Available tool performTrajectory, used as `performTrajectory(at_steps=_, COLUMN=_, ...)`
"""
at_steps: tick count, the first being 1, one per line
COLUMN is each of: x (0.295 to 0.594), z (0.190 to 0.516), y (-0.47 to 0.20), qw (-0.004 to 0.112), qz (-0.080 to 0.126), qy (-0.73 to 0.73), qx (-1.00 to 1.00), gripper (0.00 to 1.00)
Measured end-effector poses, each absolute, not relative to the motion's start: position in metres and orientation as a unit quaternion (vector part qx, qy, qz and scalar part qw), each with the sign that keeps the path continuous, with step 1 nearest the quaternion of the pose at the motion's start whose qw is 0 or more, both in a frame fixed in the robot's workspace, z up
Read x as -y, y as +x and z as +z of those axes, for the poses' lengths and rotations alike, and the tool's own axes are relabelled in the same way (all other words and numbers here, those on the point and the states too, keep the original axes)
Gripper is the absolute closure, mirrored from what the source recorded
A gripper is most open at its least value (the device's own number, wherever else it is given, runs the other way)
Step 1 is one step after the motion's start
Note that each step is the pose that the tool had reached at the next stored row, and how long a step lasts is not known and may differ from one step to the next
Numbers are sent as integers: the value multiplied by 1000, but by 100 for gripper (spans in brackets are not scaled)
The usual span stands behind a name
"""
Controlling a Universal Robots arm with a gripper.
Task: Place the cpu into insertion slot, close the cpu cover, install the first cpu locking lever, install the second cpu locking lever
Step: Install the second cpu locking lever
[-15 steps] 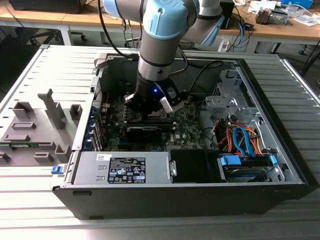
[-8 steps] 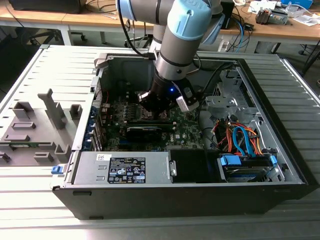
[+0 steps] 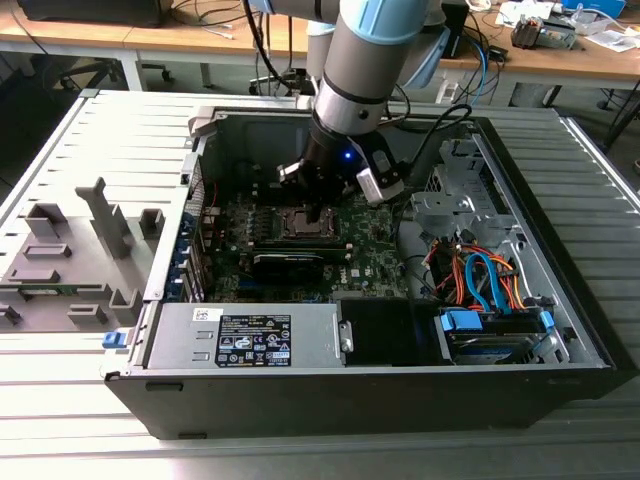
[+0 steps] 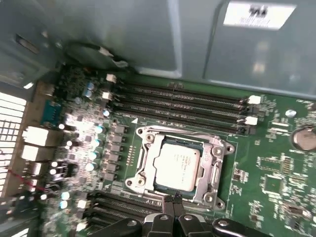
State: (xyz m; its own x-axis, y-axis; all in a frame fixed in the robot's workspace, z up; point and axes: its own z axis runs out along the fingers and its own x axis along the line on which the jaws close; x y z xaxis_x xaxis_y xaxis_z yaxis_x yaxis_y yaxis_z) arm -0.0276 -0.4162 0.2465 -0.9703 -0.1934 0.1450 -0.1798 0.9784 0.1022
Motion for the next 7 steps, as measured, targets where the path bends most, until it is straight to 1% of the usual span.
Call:
performTrajectory(at_steps=1, x=416, z=251, y=-28, qw=77, qz=-44, qy=94, qx=992, gripper=89)
performTrajectory(at_steps=7, x=416, z=251, y=-28, qw=77, qz=-44, qy=94, qx=992, gripper=89)
